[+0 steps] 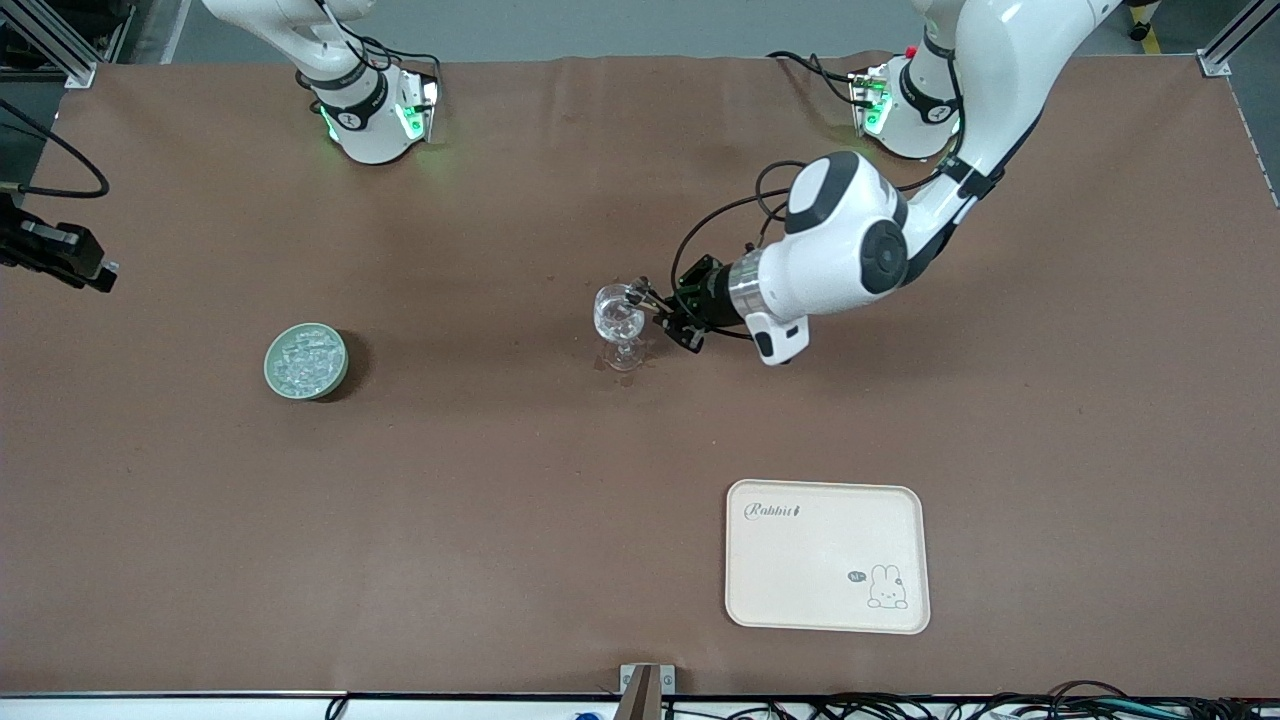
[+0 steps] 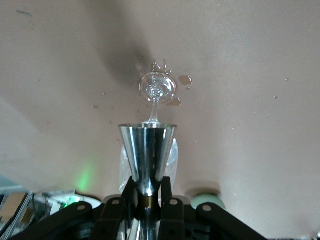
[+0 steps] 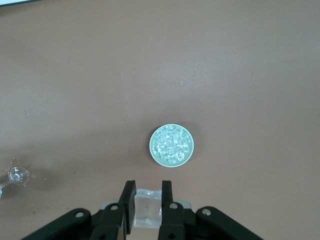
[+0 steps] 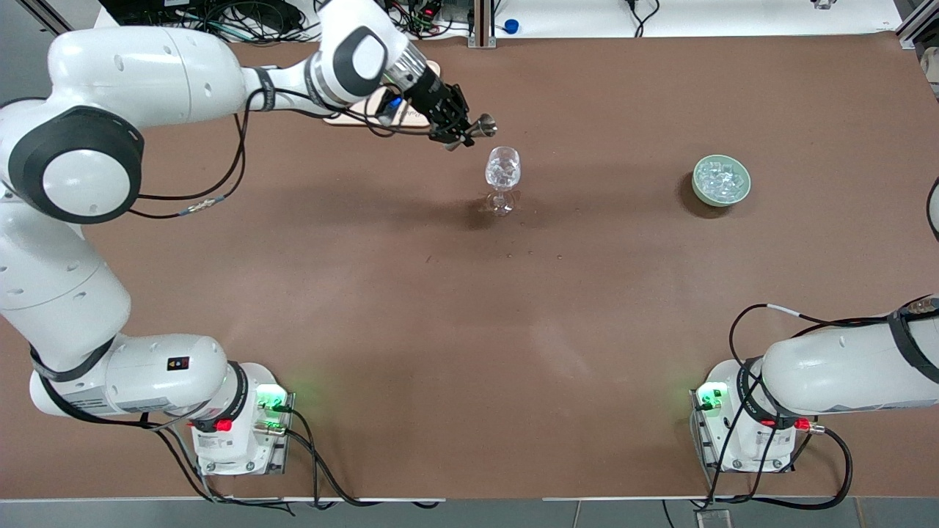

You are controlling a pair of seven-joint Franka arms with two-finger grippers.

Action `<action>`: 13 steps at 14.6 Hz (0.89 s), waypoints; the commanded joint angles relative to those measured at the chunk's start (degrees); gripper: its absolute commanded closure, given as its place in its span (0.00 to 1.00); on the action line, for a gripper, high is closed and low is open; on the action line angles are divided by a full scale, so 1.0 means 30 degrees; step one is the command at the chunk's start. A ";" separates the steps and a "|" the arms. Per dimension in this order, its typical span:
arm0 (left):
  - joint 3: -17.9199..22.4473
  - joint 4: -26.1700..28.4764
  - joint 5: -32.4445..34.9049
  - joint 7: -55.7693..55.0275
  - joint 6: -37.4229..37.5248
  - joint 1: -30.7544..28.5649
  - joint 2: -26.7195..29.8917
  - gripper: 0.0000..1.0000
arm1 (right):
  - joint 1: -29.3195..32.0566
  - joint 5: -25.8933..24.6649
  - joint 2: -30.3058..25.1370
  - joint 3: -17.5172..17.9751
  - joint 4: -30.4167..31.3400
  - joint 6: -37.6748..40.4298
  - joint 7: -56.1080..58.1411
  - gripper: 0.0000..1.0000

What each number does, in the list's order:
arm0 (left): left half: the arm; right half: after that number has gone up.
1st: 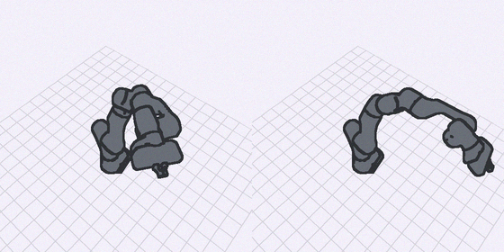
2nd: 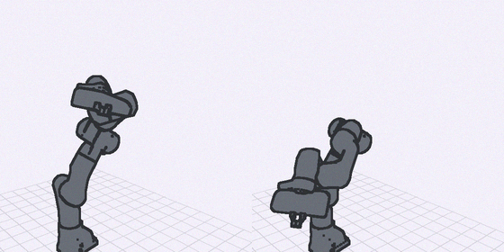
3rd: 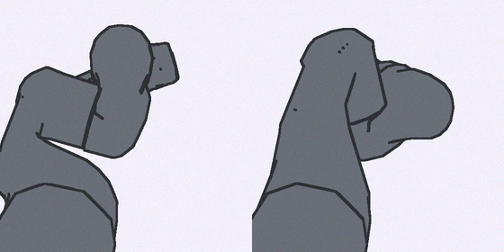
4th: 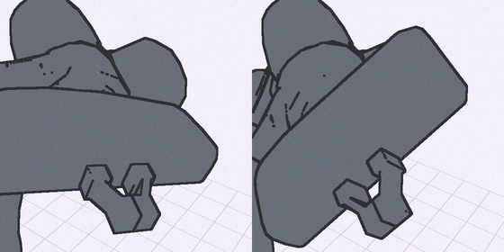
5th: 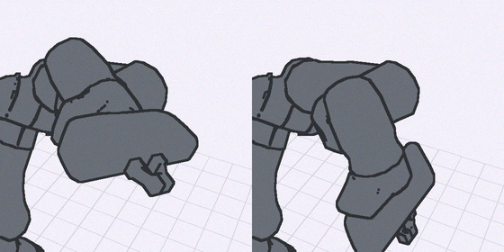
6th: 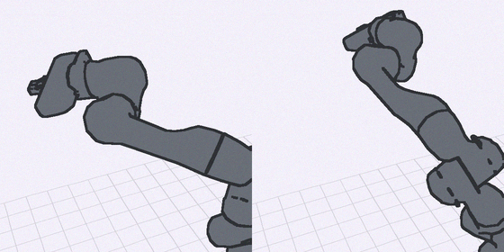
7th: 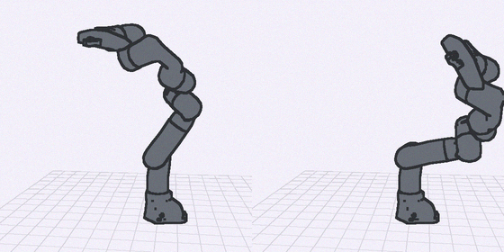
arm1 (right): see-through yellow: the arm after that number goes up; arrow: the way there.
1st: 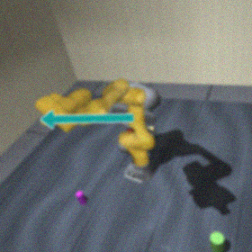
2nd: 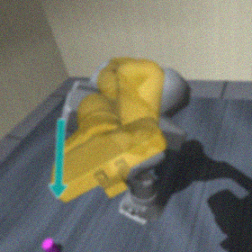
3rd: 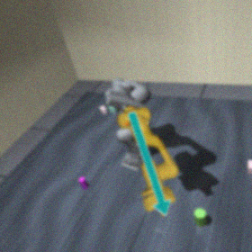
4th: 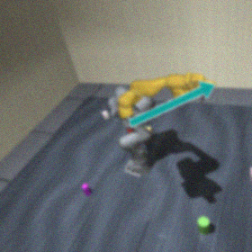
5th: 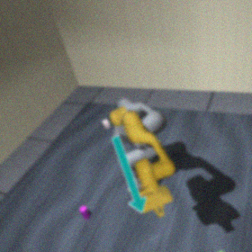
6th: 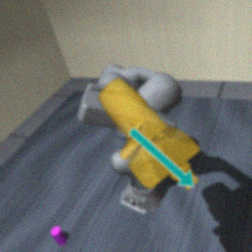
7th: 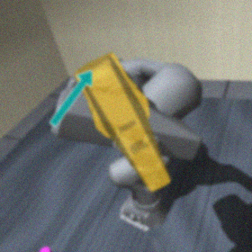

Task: Pour wine and add ice with both arms
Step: 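Withdraw the jigger with the left gripper while the right gripper approaches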

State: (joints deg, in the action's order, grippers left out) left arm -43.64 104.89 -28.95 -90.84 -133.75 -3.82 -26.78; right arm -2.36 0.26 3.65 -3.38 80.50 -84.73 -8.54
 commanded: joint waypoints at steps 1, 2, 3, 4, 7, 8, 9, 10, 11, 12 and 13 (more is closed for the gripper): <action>0.2290 0.0165 -0.2938 0.2118 0.2328 0.0566 0.2010 1.00 | -0.0413 0.0351 -0.0103 0.0100 0.0091 0.0146 -0.1367 1.00; 0.3460 0.0106 -0.3875 0.3053 0.3266 0.0830 0.2303 1.00 | -0.0676 0.0351 -0.0074 0.0129 0.0092 0.0234 -0.2157 1.00; 0.4081 0.0076 -0.4726 0.4049 0.3914 0.0920 0.2364 1.00 | -0.1026 0.0351 -0.0045 0.0188 0.0092 0.0234 -0.2745 1.00; 0.4551 0.0047 -0.5372 0.4668 0.4355 0.0921 0.2393 1.00 | -0.1059 0.0351 -0.0045 0.0478 0.0092 0.0234 -0.3157 1.00; 0.5901 -0.0537 -0.6285 0.5695 0.5675 0.0951 0.2132 1.00 | -0.1409 0.0351 0.0101 0.1590 0.0150 -0.0115 -0.6049 1.00; 0.6454 -0.0771 -0.6519 0.6192 0.6142 0.0950 0.2072 1.00 | -0.1498 0.0351 0.0189 0.1884 0.0295 -0.0320 -0.6728 1.00; 0.7446 -0.1064 -0.6869 0.6516 0.7017 0.1182 0.2071 1.00 | -0.1528 0.0351 0.0335 0.2119 0.0500 -0.0583 -0.7083 1.00; 0.8500 -0.1530 -0.7424 0.6984 0.8070 0.1388 0.1868 1.00 | -0.1644 0.0322 0.0394 0.2470 0.0879 -0.1050 -0.7696 1.00; 0.9294 -0.2231 -0.8068 0.7452 0.8950 0.1506 0.1489 1.00 | -0.1790 0.0351 0.0598 0.2705 0.1115 -0.1519 -0.8572 1.00; 1.0056 -0.2876 -0.8538 0.7747 0.9771 0.1536 0.0963 1.00 | -0.2053 0.0351 0.0919 0.3143 0.1233 -0.1929 -0.9567 1.00; 1.0643 -0.3637 -0.8775 0.7866 1.0272 0.1536 0.0262 1.00 | -0.2200 0.0351 0.1357 0.3611 0.1205 -0.2368 -1.0795 1.00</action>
State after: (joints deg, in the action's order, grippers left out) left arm -15.25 99.77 -52.86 -68.54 -107.12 -0.03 -21.52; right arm -8.24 0.73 6.34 5.24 82.87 -89.32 -34.82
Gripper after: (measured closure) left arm 0.775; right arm 0.753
